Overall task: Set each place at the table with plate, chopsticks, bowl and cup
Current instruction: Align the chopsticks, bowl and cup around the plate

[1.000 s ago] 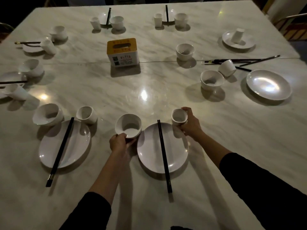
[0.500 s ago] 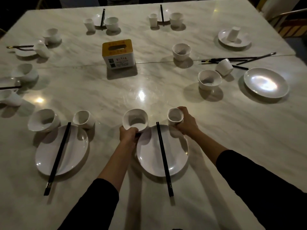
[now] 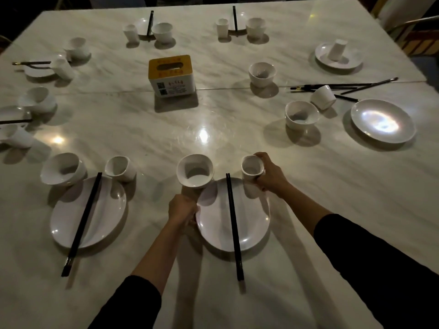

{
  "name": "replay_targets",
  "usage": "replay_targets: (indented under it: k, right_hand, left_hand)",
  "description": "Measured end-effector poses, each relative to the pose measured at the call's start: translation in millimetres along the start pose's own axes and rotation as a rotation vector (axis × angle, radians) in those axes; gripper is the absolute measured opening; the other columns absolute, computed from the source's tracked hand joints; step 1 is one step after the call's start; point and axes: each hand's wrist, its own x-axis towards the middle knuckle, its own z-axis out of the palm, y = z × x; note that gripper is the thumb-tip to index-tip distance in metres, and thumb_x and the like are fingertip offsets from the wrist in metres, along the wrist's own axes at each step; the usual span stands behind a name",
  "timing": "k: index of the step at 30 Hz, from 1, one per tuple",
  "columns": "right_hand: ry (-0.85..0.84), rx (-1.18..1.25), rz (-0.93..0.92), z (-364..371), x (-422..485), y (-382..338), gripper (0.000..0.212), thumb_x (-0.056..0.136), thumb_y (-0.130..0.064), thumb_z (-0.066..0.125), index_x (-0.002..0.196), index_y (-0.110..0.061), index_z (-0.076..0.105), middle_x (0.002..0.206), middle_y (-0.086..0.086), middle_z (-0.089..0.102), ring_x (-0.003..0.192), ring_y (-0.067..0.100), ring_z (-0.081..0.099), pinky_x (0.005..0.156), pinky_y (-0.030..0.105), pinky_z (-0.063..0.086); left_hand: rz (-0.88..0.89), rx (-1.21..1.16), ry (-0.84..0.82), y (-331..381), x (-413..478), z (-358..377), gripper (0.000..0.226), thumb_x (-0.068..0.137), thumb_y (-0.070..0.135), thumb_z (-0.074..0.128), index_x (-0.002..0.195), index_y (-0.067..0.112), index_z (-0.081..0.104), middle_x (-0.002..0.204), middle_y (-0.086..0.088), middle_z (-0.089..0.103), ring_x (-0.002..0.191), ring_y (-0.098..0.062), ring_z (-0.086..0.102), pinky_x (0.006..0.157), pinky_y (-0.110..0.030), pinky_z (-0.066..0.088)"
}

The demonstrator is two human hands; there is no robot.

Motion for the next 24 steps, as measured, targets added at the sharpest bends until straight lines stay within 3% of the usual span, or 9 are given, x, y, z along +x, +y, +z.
replay_targets:
  k: [4, 7, 13, 21, 24]
  right_hand:
    - [0.017, 0.005, 0.008, -1.2, -0.5, 0.9, 0.071, 0.070, 0.004, 0.060, 0.132, -0.023, 0.037, 0.109, 0.016, 0.060, 0.099, 0.039, 0.057, 0.075, 0.050, 0.054]
    - [0.030, 0.000, 0.018, -3.4, 0.1, 1.7, 0.073, 0.068, 0.005, 0.059, 0.132, -0.024, 0.038, 0.109, 0.016, 0.061, 0.099, 0.037, 0.056, 0.069, 0.042, 0.052]
    - [0.033, 0.006, 0.018, -6.9, 0.7, 4.3, 0.071, 0.070, 0.007, 0.058, 0.132, -0.023, 0.038, 0.112, 0.016, 0.061, 0.104, 0.038, 0.056, 0.081, 0.050, 0.053]
    - [0.025, 0.030, 0.026, -9.3, 0.5, 2.2, 0.081, 0.069, 0.012, 0.054, 0.138, -0.027, 0.036, 0.109, 0.020, 0.060, 0.098, 0.041, 0.058, 0.070, 0.051, 0.056]
    - [0.030, 0.023, 0.021, -8.9, 0.0, 2.6, 0.085, 0.069, 0.009, 0.055, 0.142, -0.029, 0.033, 0.110, 0.019, 0.061, 0.098, 0.041, 0.059, 0.075, 0.049, 0.055]
  left_hand:
    - [0.020, -0.018, 0.038, 0.4, 3.4, 3.1, 0.005, 0.072, 0.001, 0.066, 0.074, -0.003, 0.065, 0.073, -0.024, 0.063, 0.068, -0.035, 0.066, 0.069, -0.052, 0.059]
    - [0.030, -0.022, 0.055, 2.0, 4.3, 4.8, 0.003, 0.072, 0.001, 0.066, 0.072, -0.001, 0.065, 0.080, -0.028, 0.067, 0.073, -0.040, 0.067, 0.071, -0.051, 0.058]
    - [0.041, -0.006, 0.069, 3.5, 2.5, 7.1, 0.005, 0.073, 0.000, 0.065, 0.075, -0.003, 0.066, 0.077, -0.024, 0.066, 0.071, -0.039, 0.067, 0.067, -0.050, 0.060]
    - [0.011, -0.077, 0.060, 5.0, 5.9, 8.5, 0.004, 0.071, -0.002, 0.064, 0.074, -0.005, 0.066, 0.072, -0.023, 0.063, 0.064, -0.033, 0.063, 0.068, -0.049, 0.059]
    - [-0.053, -0.153, 0.008, 6.8, 5.6, 4.3, 0.004, 0.073, -0.003, 0.063, 0.076, -0.005, 0.064, 0.078, -0.025, 0.065, 0.063, -0.032, 0.061, 0.061, -0.039, 0.056]
